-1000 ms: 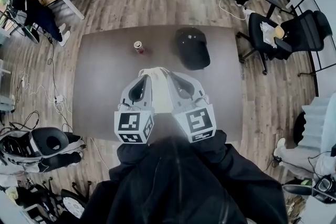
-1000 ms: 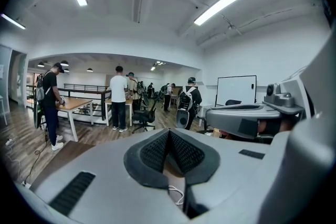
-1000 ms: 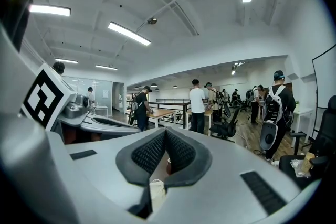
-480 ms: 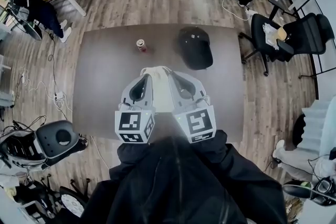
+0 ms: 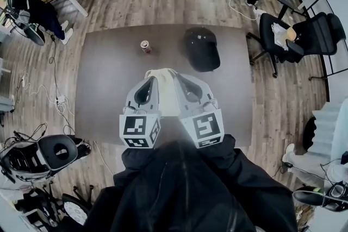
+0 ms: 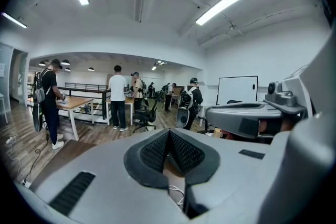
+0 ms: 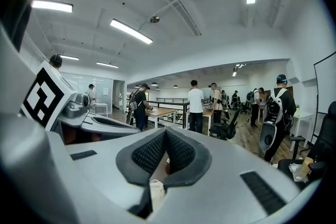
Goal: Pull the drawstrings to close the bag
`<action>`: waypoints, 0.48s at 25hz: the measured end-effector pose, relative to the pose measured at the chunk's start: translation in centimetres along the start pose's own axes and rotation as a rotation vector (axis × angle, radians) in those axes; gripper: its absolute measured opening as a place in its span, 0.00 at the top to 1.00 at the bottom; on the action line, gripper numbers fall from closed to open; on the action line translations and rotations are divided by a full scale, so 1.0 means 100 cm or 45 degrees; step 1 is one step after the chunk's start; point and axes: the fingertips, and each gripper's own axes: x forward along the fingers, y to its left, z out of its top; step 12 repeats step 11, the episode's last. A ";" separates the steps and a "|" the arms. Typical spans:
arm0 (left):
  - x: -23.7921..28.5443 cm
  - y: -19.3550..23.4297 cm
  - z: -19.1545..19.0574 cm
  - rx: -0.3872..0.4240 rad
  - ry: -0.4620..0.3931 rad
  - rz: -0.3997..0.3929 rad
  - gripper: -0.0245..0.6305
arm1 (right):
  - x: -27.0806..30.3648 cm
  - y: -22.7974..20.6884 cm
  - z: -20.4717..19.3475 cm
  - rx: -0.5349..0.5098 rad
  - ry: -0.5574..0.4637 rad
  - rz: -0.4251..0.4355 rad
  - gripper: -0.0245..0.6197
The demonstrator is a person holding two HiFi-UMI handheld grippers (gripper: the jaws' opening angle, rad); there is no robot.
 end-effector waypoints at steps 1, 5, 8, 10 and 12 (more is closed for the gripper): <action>0.001 0.001 0.000 -0.001 0.001 -0.001 0.91 | 0.001 0.000 0.000 0.001 0.007 0.001 0.93; -0.003 -0.003 0.000 -0.003 -0.002 0.000 0.91 | -0.004 0.001 0.000 -0.004 0.004 0.001 0.93; -0.005 -0.003 0.000 -0.005 -0.002 0.002 0.91 | -0.005 0.002 -0.001 -0.003 0.022 0.002 0.93; -0.002 0.001 0.000 -0.005 -0.001 0.001 0.91 | -0.001 0.002 0.000 -0.003 0.013 0.000 0.93; -0.001 0.003 0.001 -0.005 -0.001 0.001 0.91 | 0.002 0.002 0.001 -0.003 0.005 -0.002 0.93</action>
